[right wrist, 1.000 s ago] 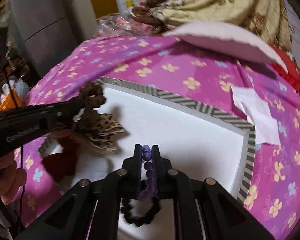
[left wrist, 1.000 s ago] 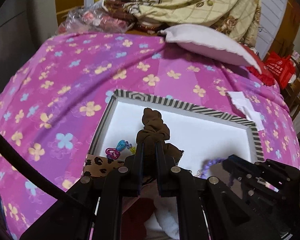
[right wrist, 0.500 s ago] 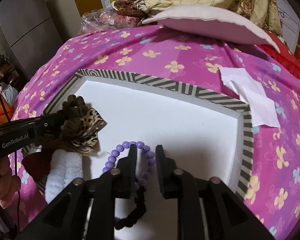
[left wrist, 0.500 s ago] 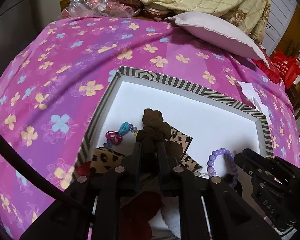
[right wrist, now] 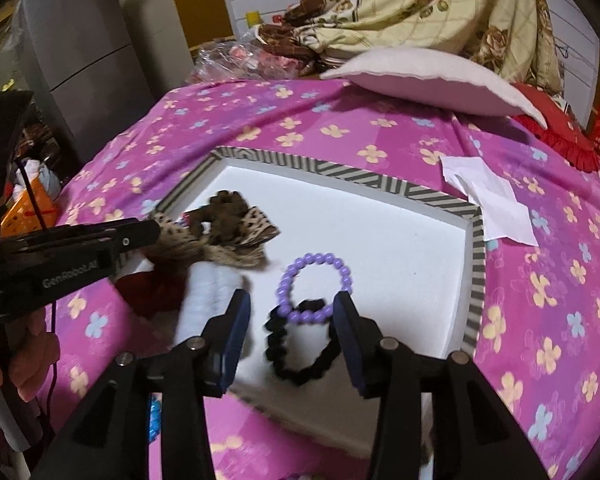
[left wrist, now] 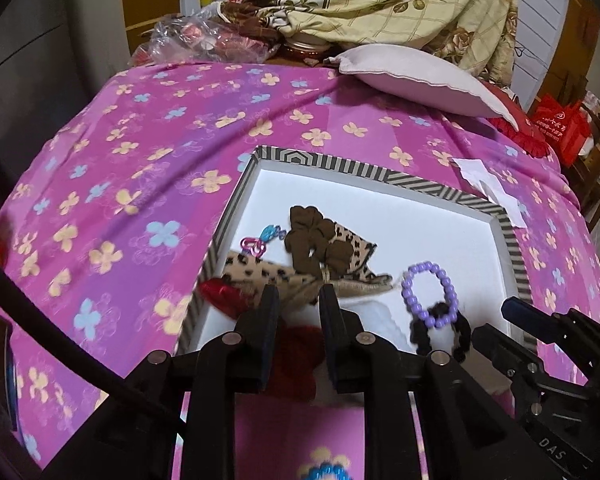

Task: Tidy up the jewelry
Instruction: 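Carry the bow and purple bracelet into the tray box and open both tools, then withdraw both tools from the tray over the remaining bracelets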

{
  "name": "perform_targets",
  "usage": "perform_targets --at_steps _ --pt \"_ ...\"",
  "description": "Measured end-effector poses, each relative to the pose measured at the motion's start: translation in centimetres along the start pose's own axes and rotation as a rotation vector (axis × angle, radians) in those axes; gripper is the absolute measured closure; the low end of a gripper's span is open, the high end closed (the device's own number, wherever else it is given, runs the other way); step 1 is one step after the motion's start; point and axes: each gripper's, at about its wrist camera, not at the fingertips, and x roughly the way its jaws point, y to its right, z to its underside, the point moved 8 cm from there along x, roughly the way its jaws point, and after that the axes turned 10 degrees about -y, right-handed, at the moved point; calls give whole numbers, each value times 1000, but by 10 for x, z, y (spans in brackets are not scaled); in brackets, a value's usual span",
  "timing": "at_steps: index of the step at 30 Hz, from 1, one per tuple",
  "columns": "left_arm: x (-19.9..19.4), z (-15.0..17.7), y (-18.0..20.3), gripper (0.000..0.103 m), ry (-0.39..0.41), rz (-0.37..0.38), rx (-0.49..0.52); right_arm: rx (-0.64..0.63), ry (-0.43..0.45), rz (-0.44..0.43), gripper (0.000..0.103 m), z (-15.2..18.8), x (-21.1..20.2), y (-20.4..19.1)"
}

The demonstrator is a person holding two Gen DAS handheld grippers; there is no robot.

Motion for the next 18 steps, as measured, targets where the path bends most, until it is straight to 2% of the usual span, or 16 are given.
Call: perform_targets --at_steps 9,18 --pt "-34 38 -4 62 55 -41 4 22 12 -25 54 41 -26 -18" --pt "-54 82 -6 62 60 -39 -17 31 31 -38 49 79 -53 -28"
